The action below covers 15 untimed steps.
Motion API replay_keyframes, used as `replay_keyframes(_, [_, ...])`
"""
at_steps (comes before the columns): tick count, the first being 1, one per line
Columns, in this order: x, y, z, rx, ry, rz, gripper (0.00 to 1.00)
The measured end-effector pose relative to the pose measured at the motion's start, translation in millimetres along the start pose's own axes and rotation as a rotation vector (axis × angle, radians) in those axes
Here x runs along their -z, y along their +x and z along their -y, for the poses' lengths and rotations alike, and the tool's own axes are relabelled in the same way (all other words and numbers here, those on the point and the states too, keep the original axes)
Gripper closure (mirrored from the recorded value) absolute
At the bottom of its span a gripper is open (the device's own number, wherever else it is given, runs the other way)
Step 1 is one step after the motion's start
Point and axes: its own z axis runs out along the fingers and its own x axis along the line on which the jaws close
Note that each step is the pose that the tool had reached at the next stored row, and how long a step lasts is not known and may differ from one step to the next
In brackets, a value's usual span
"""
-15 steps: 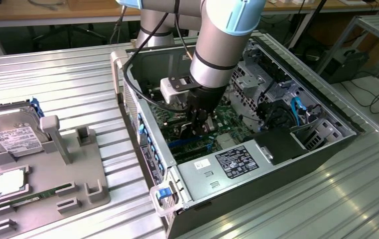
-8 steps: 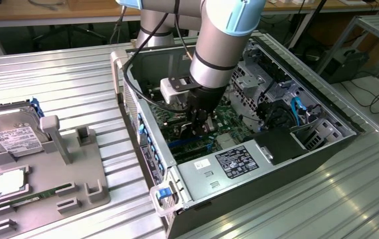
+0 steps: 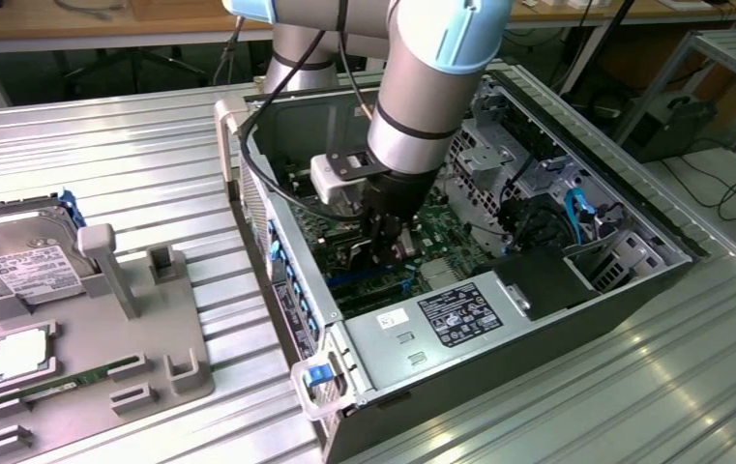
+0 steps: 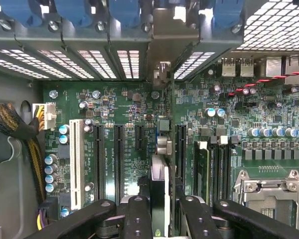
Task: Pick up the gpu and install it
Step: 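Insert the gpu into the slot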
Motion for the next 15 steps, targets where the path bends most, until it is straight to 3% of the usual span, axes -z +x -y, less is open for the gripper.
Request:
replay_keyframes(4, [0.7,0.0,-0.1,0.000,0.0000,0.0002,0.73])
replay_keyframes(6, [4.8,-0.6,-0.1,0.000,0.0016,0.0035,0.73])
replay_keyframes(8, [10.5,-0.4,-0.4,0.000,0.0001,0.0002,0.73])
replay_keyframes(14, [11.0,-0.4,-0.5,0.000,0.0000,0.0000,0.73])
replay_keyframes(15, [10.9,-0.5,-0.4,0.000,0.0001,-0.0051,0.73])
